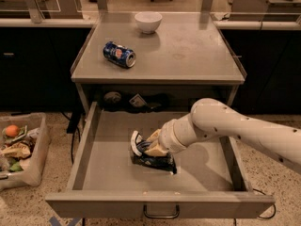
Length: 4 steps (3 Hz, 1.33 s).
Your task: Place blue chip bag into top drawer
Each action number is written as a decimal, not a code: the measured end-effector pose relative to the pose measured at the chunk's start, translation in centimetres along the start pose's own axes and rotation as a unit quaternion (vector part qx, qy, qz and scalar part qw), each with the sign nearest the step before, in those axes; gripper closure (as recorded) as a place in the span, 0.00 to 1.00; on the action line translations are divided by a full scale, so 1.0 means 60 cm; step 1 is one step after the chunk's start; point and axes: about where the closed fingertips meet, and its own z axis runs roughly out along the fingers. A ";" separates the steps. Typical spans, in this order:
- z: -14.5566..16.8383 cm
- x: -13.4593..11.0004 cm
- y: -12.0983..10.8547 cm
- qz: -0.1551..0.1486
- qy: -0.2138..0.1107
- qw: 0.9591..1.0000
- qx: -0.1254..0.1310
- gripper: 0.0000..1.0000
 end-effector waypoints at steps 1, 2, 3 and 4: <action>0.000 0.000 0.000 0.000 0.000 1.000 0.000 0.59; 0.000 0.000 0.000 0.000 0.000 1.000 0.000 0.36; 0.000 0.000 0.000 0.000 0.000 1.000 0.000 0.12; 0.000 0.000 0.000 0.000 0.000 1.000 0.000 0.00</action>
Offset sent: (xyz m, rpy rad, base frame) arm 0.0000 0.0000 0.0000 0.0000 0.0000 0.0001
